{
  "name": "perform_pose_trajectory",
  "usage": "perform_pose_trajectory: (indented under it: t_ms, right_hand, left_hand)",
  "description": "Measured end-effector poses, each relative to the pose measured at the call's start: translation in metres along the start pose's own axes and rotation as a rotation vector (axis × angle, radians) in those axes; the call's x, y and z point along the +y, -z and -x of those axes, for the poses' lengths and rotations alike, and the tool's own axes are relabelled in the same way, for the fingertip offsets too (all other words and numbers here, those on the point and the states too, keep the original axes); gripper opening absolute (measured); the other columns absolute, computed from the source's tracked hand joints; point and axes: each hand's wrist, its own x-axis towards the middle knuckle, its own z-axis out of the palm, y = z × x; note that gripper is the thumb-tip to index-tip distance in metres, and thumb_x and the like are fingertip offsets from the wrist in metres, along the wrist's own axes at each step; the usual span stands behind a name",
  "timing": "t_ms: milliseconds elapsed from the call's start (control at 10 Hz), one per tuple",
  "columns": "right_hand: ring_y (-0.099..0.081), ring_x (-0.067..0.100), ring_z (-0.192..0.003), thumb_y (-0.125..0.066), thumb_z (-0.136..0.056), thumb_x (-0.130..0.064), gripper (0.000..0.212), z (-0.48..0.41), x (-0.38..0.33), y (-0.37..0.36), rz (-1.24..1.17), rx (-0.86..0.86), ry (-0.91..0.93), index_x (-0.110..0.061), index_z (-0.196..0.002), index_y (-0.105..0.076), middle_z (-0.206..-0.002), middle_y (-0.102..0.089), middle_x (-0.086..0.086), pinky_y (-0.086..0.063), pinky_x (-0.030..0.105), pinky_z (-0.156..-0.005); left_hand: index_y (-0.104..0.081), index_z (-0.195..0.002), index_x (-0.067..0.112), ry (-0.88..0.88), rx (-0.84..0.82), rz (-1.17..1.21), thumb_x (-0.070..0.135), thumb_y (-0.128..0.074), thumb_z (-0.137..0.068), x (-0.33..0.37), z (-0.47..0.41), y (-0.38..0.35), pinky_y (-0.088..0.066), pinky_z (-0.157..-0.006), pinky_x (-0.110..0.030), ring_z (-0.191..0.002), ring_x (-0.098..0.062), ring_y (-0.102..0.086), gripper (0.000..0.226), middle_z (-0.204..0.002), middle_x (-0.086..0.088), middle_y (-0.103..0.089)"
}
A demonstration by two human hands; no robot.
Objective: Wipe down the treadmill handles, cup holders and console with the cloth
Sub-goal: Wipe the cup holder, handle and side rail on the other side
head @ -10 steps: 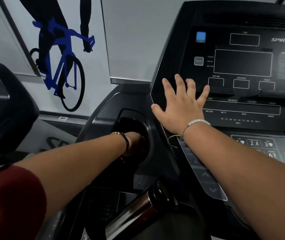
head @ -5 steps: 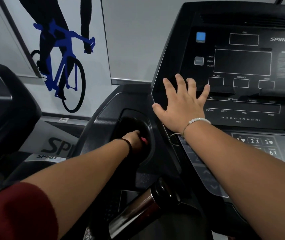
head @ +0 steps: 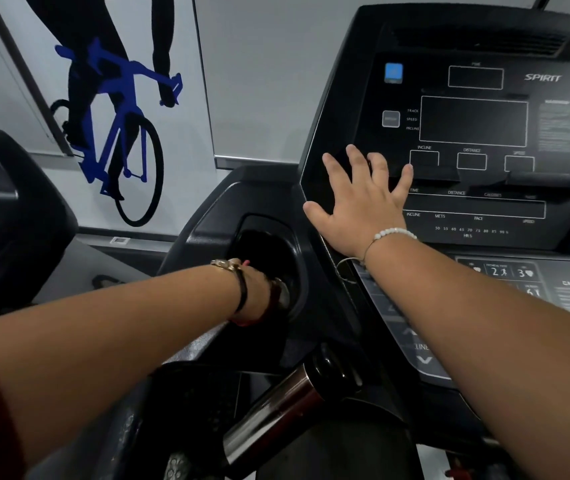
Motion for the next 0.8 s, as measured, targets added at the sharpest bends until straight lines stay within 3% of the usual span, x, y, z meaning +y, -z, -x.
perform_pose_trajectory:
  t_ms: [100, 200, 300, 400, 500, 600, 700, 800]
  right_hand:
    - [-0.007, 0.029, -0.143, -0.034, -0.085, -0.064, 0.072, 0.0, 0.0, 0.001, 0.006, 0.0, -0.002, -0.032, -0.148, -0.018, -0.157, -0.012, 0.002, 0.006, 0.064, -0.109]
    - [-0.007, 0.029, -0.143, -0.034, -0.085, -0.064, 0.072, 0.0, 0.0, 0.001, 0.005, -0.006, -0.001, -0.032, -0.148, -0.017, -0.157, -0.012, 0.002, 0.006, 0.064, -0.109]
    - [-0.006, 0.029, -0.143, -0.034, -0.085, -0.064, 0.072, 0.0, 0.0, 0.0, 0.004, -0.005, -0.002, -0.033, -0.148, -0.017, -0.157, -0.011, 0.002, 0.006, 0.064, -0.11]
    - [-0.007, 0.029, -0.143, -0.034, -0.085, -0.064, 0.073, -0.001, 0.0, 0.0, 0.003, -0.002, -0.004, -0.033, -0.148, -0.017, -0.157, -0.012, 0.002, 0.006, 0.064, -0.109]
    - [-0.007, 0.029, -0.143, -0.035, -0.084, -0.063, 0.073, -0.001, 0.0, 0.0, -0.002, -0.003, -0.006, -0.033, -0.148, -0.017, -0.157, -0.011, 0.001, 0.007, 0.063, -0.109]
    - [-0.006, 0.029, -0.142, -0.035, -0.084, -0.063, 0.073, -0.001, 0.0, 0.0, -0.006, -0.001, -0.005, -0.033, -0.148, -0.017, -0.157, -0.011, 0.001, 0.007, 0.063, -0.109]
    - [-0.006, 0.029, -0.143, -0.035, -0.084, -0.063, 0.073, -0.001, 0.0, 0.001, 0.001, -0.008, -0.006, -0.032, -0.148, -0.016, -0.157, -0.011, 0.002, 0.007, 0.063, -0.109]
    - [-0.006, 0.028, -0.143, -0.035, -0.085, -0.063, 0.073, 0.0, -0.001, 0.001, -0.003, -0.009, -0.009, -0.032, -0.148, -0.017, -0.157, -0.011, 0.002, 0.007, 0.063, -0.109]
  left_hand:
    - [-0.038, -0.139, 0.029, 0.038, -0.067, -0.018, 0.032, -0.052, -0.093, 0.007, -0.012, 0.008, -0.03, -0.107, -0.047, -0.132, -0.024, -0.039, 0.048, -0.143, 0.003, -0.041]
    - [-0.042, -0.135, 0.026, 0.124, 0.011, -0.015, 0.035, -0.05, -0.093, 0.01, -0.023, 0.005, -0.028, -0.107, -0.041, -0.129, -0.022, -0.043, 0.044, -0.136, 0.001, -0.048]
    - [-0.055, -0.122, 0.026, 0.22, 0.208, 0.063, 0.036, -0.039, -0.096, 0.006, -0.035, -0.006, -0.028, -0.1, -0.035, -0.12, -0.019, -0.05, 0.032, -0.125, 0.002, -0.059]
    - [-0.059, -0.116, 0.025, 0.293, 0.392, 0.229, 0.035, -0.041, -0.096, 0.002, -0.045, -0.009, -0.034, -0.093, -0.033, -0.113, -0.022, -0.055, 0.029, -0.116, 0.001, -0.064]
    - [-0.057, -0.117, 0.021, 0.294, 0.435, 0.432, 0.025, -0.045, -0.095, 0.002, -0.051, -0.006, -0.039, -0.089, -0.034, -0.111, -0.026, -0.055, 0.026, -0.117, -0.004, -0.062]
    - [-0.05, -0.125, 0.012, 0.282, 0.361, 0.555, 0.022, -0.048, -0.095, -0.001, -0.049, -0.007, -0.044, -0.092, -0.037, -0.115, -0.03, -0.052, 0.032, -0.125, -0.011, -0.053]
    - [-0.042, -0.136, 0.015, 0.333, 0.271, 0.288, 0.04, -0.044, -0.096, 0.003, -0.041, -0.013, -0.039, -0.097, -0.035, -0.122, -0.028, -0.041, 0.048, -0.133, -0.011, -0.041]
    - [-0.045, -0.137, 0.021, 0.345, 0.271, 0.112, 0.047, -0.036, -0.096, 0.004, -0.044, -0.015, -0.036, -0.094, -0.031, -0.121, -0.024, -0.04, 0.049, -0.133, -0.005, -0.046]
